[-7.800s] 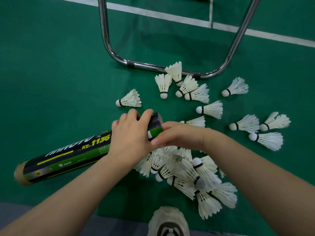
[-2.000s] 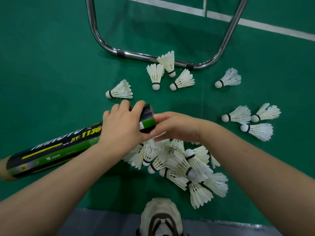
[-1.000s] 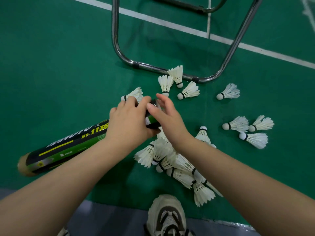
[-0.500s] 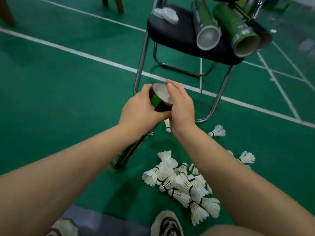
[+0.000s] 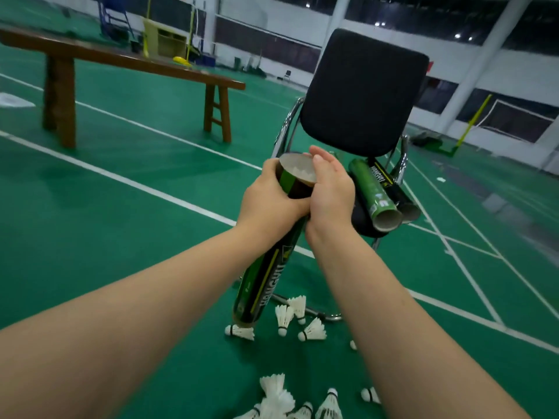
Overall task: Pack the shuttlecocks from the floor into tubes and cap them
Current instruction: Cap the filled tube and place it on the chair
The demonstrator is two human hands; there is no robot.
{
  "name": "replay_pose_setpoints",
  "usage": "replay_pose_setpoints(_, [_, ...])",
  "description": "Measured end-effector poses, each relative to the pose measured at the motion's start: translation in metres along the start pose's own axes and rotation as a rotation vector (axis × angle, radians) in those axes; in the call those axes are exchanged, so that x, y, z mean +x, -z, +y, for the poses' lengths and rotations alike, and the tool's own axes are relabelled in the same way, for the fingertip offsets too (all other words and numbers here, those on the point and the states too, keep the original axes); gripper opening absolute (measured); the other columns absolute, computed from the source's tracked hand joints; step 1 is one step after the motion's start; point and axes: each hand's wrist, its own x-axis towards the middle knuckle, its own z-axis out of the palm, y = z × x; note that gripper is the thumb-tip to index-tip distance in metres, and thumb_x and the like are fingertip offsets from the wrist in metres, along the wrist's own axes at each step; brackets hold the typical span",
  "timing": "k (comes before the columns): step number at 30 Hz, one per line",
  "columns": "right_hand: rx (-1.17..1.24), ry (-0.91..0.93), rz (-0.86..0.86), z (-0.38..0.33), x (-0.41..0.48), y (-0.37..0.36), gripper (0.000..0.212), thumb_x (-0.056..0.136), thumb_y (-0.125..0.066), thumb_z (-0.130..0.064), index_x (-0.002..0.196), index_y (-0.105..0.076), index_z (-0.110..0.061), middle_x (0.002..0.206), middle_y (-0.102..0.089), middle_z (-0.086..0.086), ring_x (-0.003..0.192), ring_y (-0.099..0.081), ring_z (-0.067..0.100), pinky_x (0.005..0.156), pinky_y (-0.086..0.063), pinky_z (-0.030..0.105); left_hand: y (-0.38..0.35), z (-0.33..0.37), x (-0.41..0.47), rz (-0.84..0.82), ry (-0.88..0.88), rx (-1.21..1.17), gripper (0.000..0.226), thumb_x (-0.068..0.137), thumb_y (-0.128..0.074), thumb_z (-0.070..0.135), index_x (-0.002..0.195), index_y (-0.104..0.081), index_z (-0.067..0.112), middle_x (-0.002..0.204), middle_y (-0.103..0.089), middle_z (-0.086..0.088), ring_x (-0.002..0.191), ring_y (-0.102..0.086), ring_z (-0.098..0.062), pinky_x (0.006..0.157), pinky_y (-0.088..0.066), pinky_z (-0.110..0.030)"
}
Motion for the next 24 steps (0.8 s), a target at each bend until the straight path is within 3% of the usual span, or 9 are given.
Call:
replay_pose_setpoints(3, [0.019, -0.008, 0.0, -0.003, 0.013, -0.012, 0.023, 0.093, -0.046, -0.007, 0.086, -0.061, -0.022, 0.098, -0.062, 0.005, 0.093, -0.06, 0.022, 0.08, -0.053, 0.031, 0.001, 0.001, 0.016, 0.038, -0.006, -0.067, 0.058, 0.072, -0.075, 0.026, 0.121, -0.043, 0.026, 0.095, -0.057, 0.008, 0.088, -0.056, -0.015, 0.075, -0.044, -0.027])
replay_pose_setpoints(8, [-0.001, -0.036, 0.014, 0.023, 0.041, -0.026, 0.026, 0.088, -0.047, 0.0, 0.087, -0.061, -0.022, 0.102, -0.061, 0.008, 0.092, -0.06, 0.023, 0.069, -0.053, 0.025, -0.003, -0.026, 0.049, 0.059, 0.026, -0.073, 0.054, 0.073, -0.072, 0.024, 0.118, -0.042, 0.029, 0.088, -0.057, 0.01, 0.086, -0.055, -0.017, 0.073, -0.043, -0.026])
replay_pose_setpoints(12, [-0.002, -0.088, 0.038, 0.061, 0.063, -0.035, 0.025, 0.087, -0.049, -0.002, 0.088, -0.062, -0.023, 0.111, -0.062, 0.013, 0.098, -0.061, 0.026, 0.074, -0.055, 0.03, -0.005, -0.061, 0.074, 0.023, 0.061, -0.046, 0.052, 0.072, -0.073, 0.024, 0.114, -0.042, 0.03, 0.086, -0.056, 0.013, 0.085, -0.055, -0.016, 0.072, -0.042, -0.025])
replay_pose_setpoints(16, [0.026, -0.139, 0.033, 0.099, 0.085, -0.045, 0.016, 0.089, -0.053, -0.009, 0.095, -0.065, -0.018, 0.098, -0.065, 0.006, 0.089, -0.063, 0.019, 0.074, -0.054, 0.028, -0.002, -0.098, 0.096, 0.02, 0.12, -0.015, 0.059, 0.068, -0.077, 0.025, 0.117, -0.044, 0.029, 0.097, -0.062, 0.006, 0.09, -0.058, -0.017, 0.074, -0.046, -0.027])
replay_pose_setpoints(18, [0.014, -0.161, 0.032, 0.118, 0.094, -0.053, 0.016, 0.089, -0.054, -0.016, 0.099, -0.067, -0.016, 0.099, -0.067, 0.005, 0.093, -0.064, 0.019, 0.079, -0.054, 0.03, 0.002, -0.115, 0.105, 0.028, 0.143, -0.006, 0.058, 0.066, -0.078, 0.025, 0.112, -0.045, 0.03, 0.096, -0.062, 0.009, 0.091, -0.059, -0.016, 0.073, -0.047, -0.024])
replay_pose_setpoints(20, [-0.024, -0.166, 0.027, 0.134, 0.101, -0.06, 0.016, 0.09, -0.052, -0.02, 0.093, -0.068, -0.019, 0.1, -0.067, 0.004, 0.097, -0.063, 0.019, 0.084, -0.052, 0.034, 0.006, -0.128, 0.114, 0.033, 0.158, 0.008, 0.057, 0.065, -0.079, 0.026, 0.11, -0.044, 0.032, 0.093, -0.06, 0.012, 0.089, -0.058, -0.013, 0.067, -0.044, -0.019])
replay_pose_setpoints(24, [-0.094, -0.133, -0.028, 0.158, 0.117, -0.069, 0.023, 0.095, -0.044, -0.026, 0.084, -0.065, -0.021, 0.091, -0.065, 0.0, 0.088, -0.061, 0.015, 0.083, -0.051, 0.033, 0.011, -0.151, 0.13, 0.052, 0.164, 0.052, 0.065, 0.065, -0.079, 0.029, 0.119, -0.044, 0.029, 0.105, -0.062, 0.005, 0.096, -0.059, -0.016, 0.077, -0.046, -0.025])
